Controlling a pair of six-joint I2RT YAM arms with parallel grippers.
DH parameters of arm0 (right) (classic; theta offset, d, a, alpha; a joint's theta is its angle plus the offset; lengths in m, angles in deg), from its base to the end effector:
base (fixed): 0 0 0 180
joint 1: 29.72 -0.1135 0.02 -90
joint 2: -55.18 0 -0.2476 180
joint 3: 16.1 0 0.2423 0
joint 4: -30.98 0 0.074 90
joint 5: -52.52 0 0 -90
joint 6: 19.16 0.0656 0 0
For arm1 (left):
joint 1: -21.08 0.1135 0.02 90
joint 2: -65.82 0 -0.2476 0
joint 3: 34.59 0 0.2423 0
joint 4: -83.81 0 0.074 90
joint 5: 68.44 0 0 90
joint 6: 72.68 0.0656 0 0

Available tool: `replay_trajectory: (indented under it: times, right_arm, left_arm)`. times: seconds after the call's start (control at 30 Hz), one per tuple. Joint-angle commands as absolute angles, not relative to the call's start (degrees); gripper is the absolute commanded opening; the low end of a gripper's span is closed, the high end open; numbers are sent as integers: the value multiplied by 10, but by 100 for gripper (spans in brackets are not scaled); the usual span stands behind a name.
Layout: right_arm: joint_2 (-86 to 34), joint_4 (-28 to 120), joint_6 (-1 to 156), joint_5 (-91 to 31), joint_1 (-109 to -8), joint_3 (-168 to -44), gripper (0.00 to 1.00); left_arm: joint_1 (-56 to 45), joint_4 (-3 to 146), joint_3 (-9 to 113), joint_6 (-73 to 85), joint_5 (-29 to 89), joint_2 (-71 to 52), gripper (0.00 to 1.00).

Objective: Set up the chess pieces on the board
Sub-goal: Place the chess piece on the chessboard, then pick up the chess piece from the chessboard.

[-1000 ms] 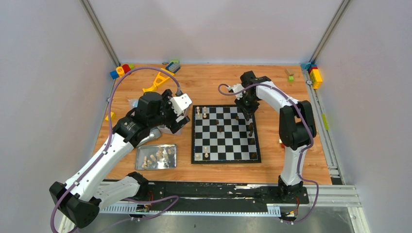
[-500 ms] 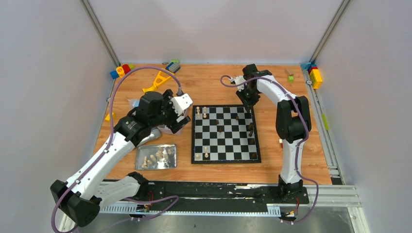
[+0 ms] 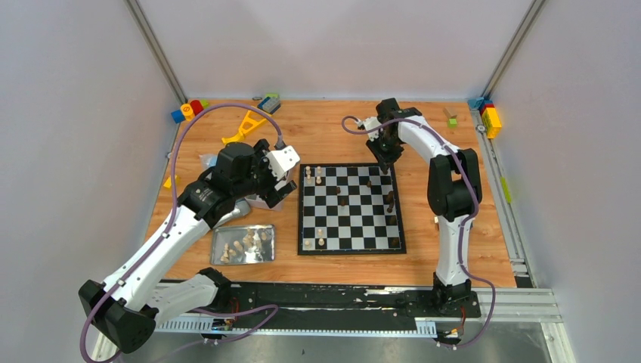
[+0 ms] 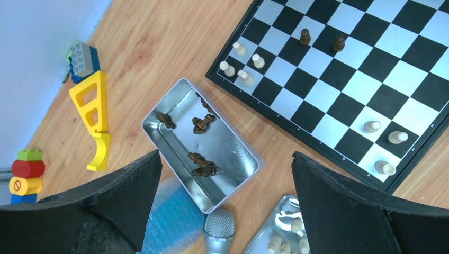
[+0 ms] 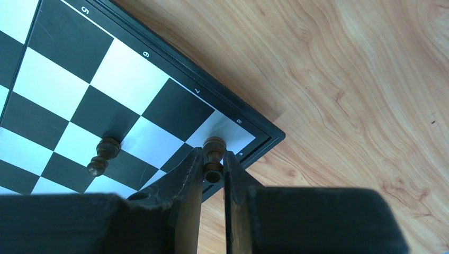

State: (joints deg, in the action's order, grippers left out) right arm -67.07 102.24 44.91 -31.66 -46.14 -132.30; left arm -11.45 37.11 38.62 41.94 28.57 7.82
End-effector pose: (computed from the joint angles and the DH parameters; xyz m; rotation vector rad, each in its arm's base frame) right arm 0.4045 0.1261 0.1615 -1.0666 2.7078 0.1206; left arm 0.1991 -0.1365 0.3144 1.0788 1.8285 -0.2116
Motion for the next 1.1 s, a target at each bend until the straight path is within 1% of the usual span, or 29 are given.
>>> replay_trajectory:
  times: [0.0,0.17,0.27,0.37,0.53,0.63,0.8,1.07]
  right_arm:
    - [-684,1009,456,-329,-462,-1343,20]
    - [-666,1005,467,-320,-462,-1358,43]
    - [-642,1002,474,-309,-463,-1363,49]
    - [-610,997,478,-291,-465,-1351,50]
    - [-556,972,476,-269,-488,-1289,51]
    - [-544,966,477,-258,-506,-1255,51]
    - [-554,950,481,-254,-527,-1217,50]
    - [-593,940,481,-260,-534,-1211,45]
  left_arm:
    - [-112,386,391,426,293,81,100]
    - [-113,384,391,426,293,83,100]
    - [-112,383,390,425,292,86,100]
    - [-113,383,389,425,290,91,100]
    - [-113,384,383,425,289,98,100]
    - [-113,386,381,423,290,102,100]
    - [-113,385,385,422,292,103,100]
    - [-112,383,385,422,292,103,100]
